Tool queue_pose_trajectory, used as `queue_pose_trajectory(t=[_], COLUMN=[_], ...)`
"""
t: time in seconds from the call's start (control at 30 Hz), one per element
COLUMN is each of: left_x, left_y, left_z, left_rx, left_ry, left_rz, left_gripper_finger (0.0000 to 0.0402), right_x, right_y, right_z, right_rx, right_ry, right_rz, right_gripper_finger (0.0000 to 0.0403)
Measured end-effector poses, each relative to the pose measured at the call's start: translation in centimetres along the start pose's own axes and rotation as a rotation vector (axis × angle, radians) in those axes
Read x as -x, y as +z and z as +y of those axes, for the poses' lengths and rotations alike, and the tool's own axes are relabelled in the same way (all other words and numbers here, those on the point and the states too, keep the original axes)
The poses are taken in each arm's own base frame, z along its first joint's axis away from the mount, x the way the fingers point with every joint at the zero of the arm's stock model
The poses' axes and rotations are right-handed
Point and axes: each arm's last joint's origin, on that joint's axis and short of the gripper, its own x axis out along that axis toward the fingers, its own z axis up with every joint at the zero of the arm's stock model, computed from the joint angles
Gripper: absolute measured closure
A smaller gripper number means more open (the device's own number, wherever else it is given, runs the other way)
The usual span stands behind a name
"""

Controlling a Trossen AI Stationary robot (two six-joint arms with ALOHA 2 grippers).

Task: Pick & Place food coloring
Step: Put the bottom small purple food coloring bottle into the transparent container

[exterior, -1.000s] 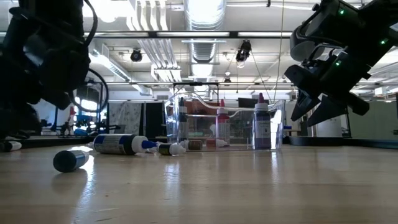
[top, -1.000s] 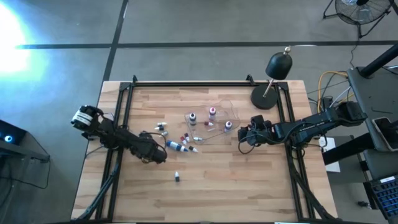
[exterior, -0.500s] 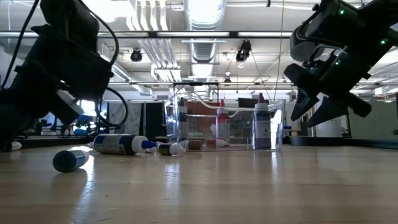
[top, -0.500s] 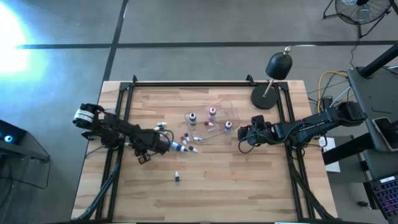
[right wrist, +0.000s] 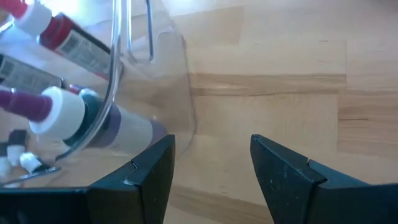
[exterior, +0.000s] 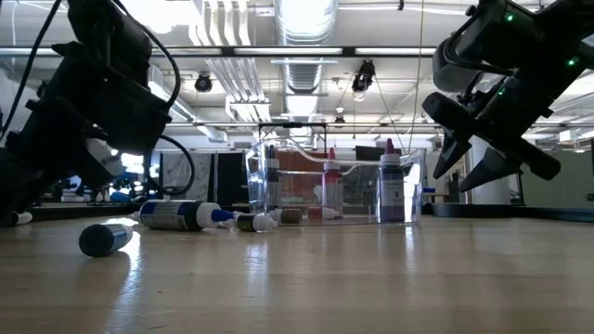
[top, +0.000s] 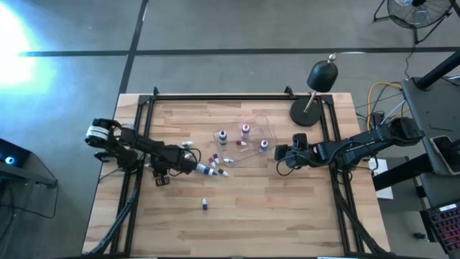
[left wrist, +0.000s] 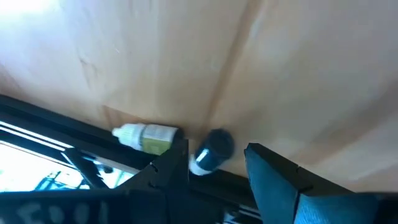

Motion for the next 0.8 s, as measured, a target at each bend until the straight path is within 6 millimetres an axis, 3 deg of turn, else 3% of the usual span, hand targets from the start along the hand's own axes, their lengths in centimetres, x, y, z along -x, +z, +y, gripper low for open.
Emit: queue_pose_trajectory(t=[0.17,0.43,0.8], left_x=[-1.3,-1.5,-0.7], left_y=[-0.3,-0.1,0.5], left_z=[0.4,0.8,1.0], left_rx=[-0.035,0.015,0.338], left_ry=[0.002,-0.062,-0.089], left_rz=[0.023,0.057,0.055], left_gripper_finger=[0.0266,0.0266,0.0266], right_x=[0.0,0.0,0.0], right_y=[0.0,0.1,0.1], right_z=[0.0,0.0,0.0], right_rx=[-0.066,-0.138,-0.146], right_ry=[0.000,0.001,0.001], right_rz=[-0.002,-0.026,-0.028], right_gripper_finger=[0.0200,0.0200,0.0200])
